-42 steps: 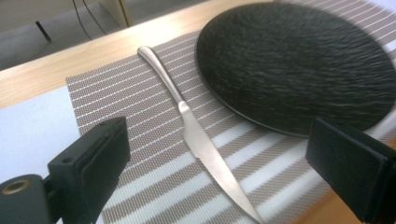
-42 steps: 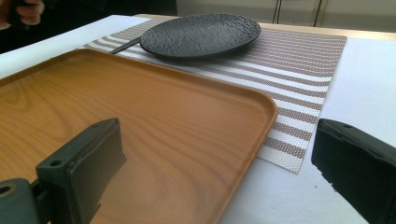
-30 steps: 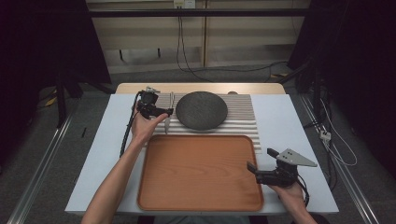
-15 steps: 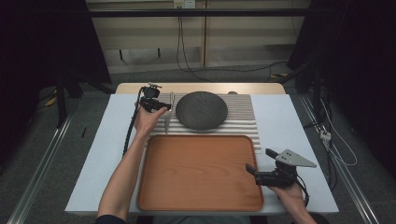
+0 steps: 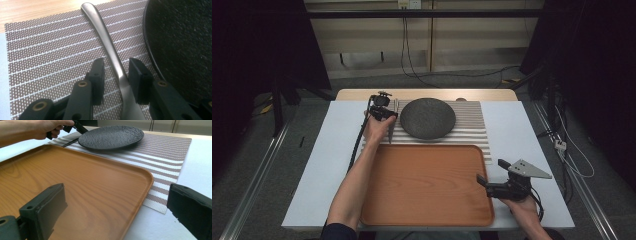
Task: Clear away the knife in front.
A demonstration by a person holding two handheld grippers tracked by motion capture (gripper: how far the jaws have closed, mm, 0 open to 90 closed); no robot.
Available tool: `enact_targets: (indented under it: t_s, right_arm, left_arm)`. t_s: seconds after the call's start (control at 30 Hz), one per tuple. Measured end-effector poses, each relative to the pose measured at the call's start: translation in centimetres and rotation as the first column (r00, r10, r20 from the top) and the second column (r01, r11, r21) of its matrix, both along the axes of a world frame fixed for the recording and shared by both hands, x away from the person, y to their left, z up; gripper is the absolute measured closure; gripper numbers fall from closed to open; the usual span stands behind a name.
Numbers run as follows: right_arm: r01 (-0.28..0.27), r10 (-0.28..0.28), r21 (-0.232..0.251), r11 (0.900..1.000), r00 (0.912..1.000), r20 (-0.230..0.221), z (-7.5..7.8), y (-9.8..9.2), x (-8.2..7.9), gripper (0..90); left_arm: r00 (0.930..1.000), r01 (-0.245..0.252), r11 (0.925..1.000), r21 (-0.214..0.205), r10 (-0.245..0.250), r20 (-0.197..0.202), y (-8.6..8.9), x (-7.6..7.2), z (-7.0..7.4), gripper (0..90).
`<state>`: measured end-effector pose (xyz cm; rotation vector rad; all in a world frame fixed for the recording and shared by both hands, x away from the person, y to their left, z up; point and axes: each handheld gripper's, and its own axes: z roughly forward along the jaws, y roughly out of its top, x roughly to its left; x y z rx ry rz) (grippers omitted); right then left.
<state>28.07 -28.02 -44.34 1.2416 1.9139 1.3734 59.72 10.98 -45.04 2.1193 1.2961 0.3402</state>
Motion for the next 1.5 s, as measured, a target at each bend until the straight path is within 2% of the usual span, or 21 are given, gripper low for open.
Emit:
enact_targets:
  t_s: [0.13,0.27,0.47,0.53,0.67,0.77,0.9,1.1,1.17,1.2,1.33,1.5]
  right_arm:
    - [0.000,0.000,0.000,1.0000,1.0000,-0.004,0.0,-0.1,0.0,1.8]
    - [0.001,-0.001,0.003,1.0000,1.0000,-0.003,0.0,-0.2,-0.1,1.8]
    - [0.005,-0.005,0.008,1.0000,0.9999,-0.009,-0.1,-0.3,0.1,1.8]
    - [0.006,-0.006,0.006,1.0000,0.9999,-0.008,-0.1,-0.3,0.1,1.8]
    - [0.009,-0.009,0.007,0.9999,0.9999,-0.009,-0.1,-0.4,0.0,2.0]
    - [0.012,-0.012,0.007,0.9999,0.9999,-0.010,-0.1,-0.4,0.0,2.1]
    - [0.010,-0.010,-0.001,1.0000,0.9999,-0.010,-0.1,-0.4,-0.1,2.1]
    - [0.013,-0.013,-0.003,0.9999,0.9999,-0.006,0.0,-0.4,-0.3,2.2]
    - [0.015,-0.015,-0.005,0.9999,0.9999,-0.006,0.0,-0.3,-0.4,2.2]
    - [0.015,-0.015,-0.005,0.9999,0.9999,-0.006,0.0,-0.3,-0.4,2.2]
    - [0.014,-0.014,-0.011,0.9998,0.9999,-0.007,0.0,-0.2,-0.3,2.2]
    - [0.012,-0.013,-0.012,0.9999,0.9999,-0.011,0.0,-0.1,-0.3,2.3]
  left_arm:
    - [1.0000,0.007,0.9992,0.039,-0.007,0.000,-0.7,0.3,0.2,73.1]
    - [0.9999,-0.014,0.9995,0.028,0.014,-0.002,-0.9,0.7,0.0,73.4]
    - [0.9995,-0.022,0.9979,0.060,0.023,-0.021,-1.3,1.1,0.3,75.9]
    - [0.9993,-0.014,0.9977,0.066,0.016,-0.035,-1.3,1.3,0.5,77.0]
    - [0.9985,0.009,0.9987,0.051,-0.007,-0.054,-0.8,1.4,0.5,79.7]
    - [0.9976,0.035,0.9966,0.074,-0.030,-0.063,-0.5,1.2,0.7,79.8]
    - [0.9933,0.079,0.9934,0.083,-0.071,-0.092,0.3,0.8,0.9,79.8]
    - [0.9894,0.081,0.9951,0.057,-0.073,-0.126,1.8,-0.6,1.0,79.8]
    - [0.9883,0.096,0.9932,0.065,-0.088,-0.125,2.1,-1.2,1.1,79.7]
    - [0.9879,0.091,0.9942,0.056,-0.083,-0.131,2.3,-1.3,1.1,79.7]
    - [0.9876,0.081,0.9958,0.043,-0.074,-0.138,2.7,-1.6,1.1,79.3]
    - [0.9901,0.075,0.9957,0.054,-0.068,-0.123,2.4,-1.5,1.0,78.3]
